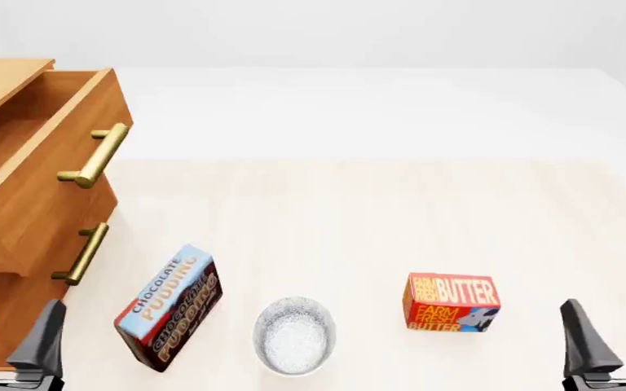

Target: Put the bowl in the top drawer of the cabinet.

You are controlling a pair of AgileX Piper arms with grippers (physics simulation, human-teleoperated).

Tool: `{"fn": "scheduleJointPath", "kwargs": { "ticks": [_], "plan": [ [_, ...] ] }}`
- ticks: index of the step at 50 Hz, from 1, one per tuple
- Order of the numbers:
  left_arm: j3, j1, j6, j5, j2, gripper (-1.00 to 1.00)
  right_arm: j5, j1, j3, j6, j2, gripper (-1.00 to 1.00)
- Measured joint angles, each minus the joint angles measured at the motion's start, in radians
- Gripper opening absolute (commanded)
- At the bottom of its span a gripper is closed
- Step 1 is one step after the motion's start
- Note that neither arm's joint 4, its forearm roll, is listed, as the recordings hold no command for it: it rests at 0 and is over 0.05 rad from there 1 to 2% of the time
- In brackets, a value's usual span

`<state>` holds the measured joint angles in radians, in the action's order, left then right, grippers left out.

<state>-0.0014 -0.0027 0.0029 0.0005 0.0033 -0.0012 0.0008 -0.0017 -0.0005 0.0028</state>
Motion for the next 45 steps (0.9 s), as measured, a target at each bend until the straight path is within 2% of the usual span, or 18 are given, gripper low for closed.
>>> {"fn": "scheduleJointPath", "kwargs": {
  "ticks": [45],
  "plan": [
    [-0.023, -0.025, 0.023, 0.013, -0.001, 1.00, -0.001, -0.001, -0.002, 0.001, 0.006, 1.00]
  ]
}}
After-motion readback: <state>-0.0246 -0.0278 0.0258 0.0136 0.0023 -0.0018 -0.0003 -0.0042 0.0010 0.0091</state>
